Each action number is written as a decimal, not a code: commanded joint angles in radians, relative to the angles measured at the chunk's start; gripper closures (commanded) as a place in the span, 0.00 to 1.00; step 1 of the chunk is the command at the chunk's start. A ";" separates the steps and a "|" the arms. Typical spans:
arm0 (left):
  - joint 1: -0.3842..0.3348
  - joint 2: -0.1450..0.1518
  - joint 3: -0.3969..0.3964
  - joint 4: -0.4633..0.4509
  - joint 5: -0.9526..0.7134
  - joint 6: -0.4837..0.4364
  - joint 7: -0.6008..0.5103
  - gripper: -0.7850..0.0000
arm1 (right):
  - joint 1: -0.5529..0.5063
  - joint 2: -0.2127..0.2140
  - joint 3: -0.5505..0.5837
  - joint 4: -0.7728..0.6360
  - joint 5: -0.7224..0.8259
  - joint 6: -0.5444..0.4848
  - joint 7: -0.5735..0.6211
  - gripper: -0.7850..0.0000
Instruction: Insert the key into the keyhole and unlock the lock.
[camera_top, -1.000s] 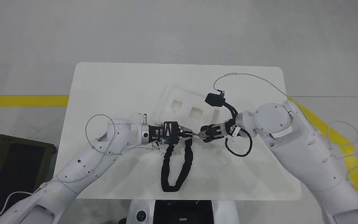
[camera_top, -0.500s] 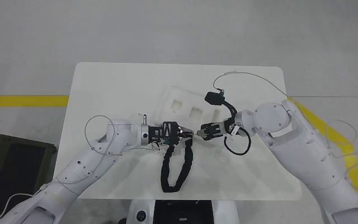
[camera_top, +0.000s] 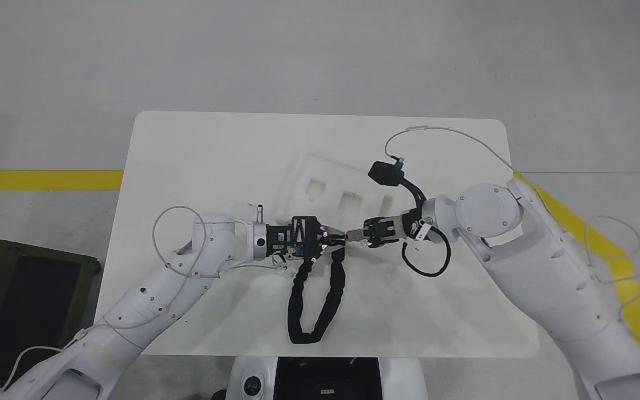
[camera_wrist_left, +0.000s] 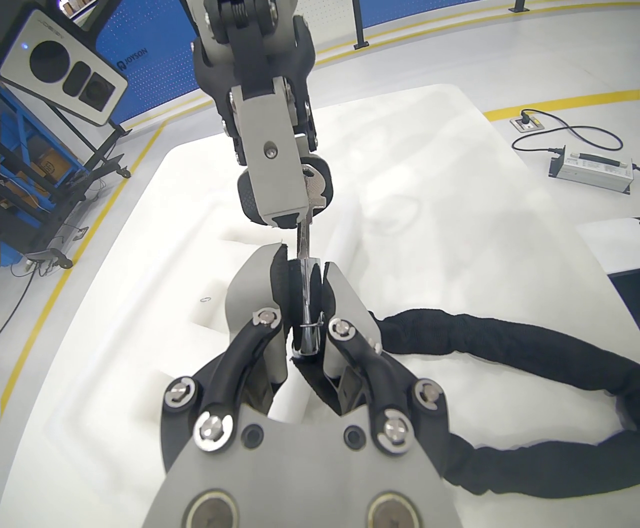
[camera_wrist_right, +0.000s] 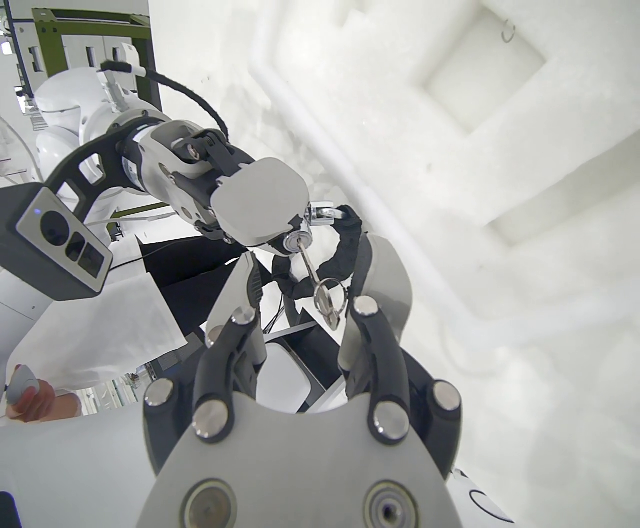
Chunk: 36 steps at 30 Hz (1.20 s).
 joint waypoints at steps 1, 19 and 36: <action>0.002 -0.001 -0.005 0.006 -0.007 0.003 0.000 1.00 | -0.008 0.004 0.015 -0.009 0.000 0.005 -0.003 0.53; 0.026 -0.009 -0.047 0.050 -0.113 -0.022 -0.020 1.00 | -0.216 0.050 0.214 -0.180 -0.027 -0.020 -0.141 1.00; 0.036 -0.021 -0.084 0.092 -0.301 -0.118 -0.070 1.00 | -0.220 0.045 0.163 -0.200 -0.204 -0.231 -0.260 1.00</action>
